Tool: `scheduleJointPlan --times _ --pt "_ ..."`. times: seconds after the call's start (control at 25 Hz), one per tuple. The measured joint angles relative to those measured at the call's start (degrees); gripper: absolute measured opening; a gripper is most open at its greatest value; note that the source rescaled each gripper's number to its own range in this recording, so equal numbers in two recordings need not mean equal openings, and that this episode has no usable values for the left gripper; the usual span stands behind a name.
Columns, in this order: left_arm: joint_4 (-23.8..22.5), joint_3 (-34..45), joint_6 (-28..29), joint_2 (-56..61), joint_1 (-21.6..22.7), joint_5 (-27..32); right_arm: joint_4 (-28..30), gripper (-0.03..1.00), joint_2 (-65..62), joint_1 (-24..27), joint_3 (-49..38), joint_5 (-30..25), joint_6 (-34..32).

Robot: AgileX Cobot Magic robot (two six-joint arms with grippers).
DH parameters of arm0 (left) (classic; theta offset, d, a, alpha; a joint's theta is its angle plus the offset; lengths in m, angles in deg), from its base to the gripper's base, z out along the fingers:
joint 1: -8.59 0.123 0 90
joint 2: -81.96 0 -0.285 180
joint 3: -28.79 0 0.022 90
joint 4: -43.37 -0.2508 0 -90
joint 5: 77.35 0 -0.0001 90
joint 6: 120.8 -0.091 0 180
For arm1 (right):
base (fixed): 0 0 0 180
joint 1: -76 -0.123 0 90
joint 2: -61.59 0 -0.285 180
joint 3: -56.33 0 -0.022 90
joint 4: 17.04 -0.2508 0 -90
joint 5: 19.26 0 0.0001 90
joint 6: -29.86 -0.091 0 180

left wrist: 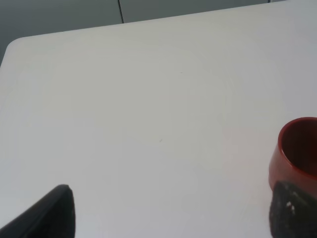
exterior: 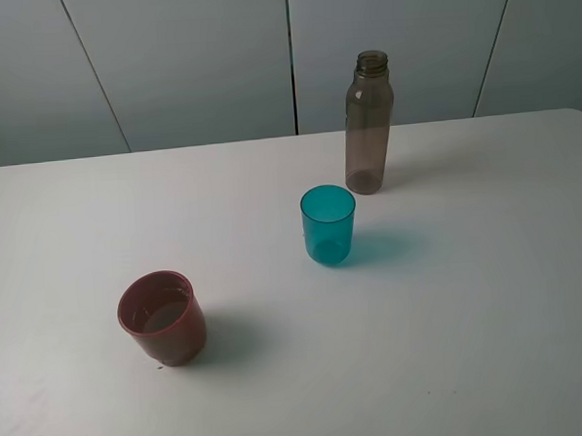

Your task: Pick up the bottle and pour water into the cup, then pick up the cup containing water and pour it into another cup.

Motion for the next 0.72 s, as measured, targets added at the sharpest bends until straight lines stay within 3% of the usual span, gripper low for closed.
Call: scheduleJointPlan --times 0.72 --pt "0.0 0.0 0.0 0.0 0.0 0.0 -0.3 1.0 0.0 0.0 0.0 0.0 0.22"
